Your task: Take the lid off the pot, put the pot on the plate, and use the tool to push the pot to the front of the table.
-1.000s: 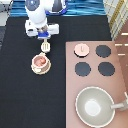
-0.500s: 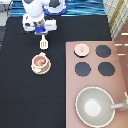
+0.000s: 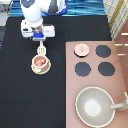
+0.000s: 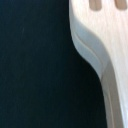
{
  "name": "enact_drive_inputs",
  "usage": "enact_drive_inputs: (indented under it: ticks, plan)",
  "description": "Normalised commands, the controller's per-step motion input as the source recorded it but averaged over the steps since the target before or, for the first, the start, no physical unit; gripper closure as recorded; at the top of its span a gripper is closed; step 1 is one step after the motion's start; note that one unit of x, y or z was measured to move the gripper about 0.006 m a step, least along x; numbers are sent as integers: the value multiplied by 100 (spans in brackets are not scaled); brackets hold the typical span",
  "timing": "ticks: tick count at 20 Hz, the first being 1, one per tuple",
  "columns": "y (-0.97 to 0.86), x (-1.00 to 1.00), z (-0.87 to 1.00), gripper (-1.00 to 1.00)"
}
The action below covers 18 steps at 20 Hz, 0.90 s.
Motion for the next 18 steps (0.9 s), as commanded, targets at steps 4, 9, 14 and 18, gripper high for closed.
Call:
enact_drive_inputs:
  ticks: [4, 9, 14, 18]
  plan:
    - [-17, 100, -21, 100]
    - [-5, 100, -8, 100]
    - [1, 100, -1, 100]
    - [20, 100, 4, 100]
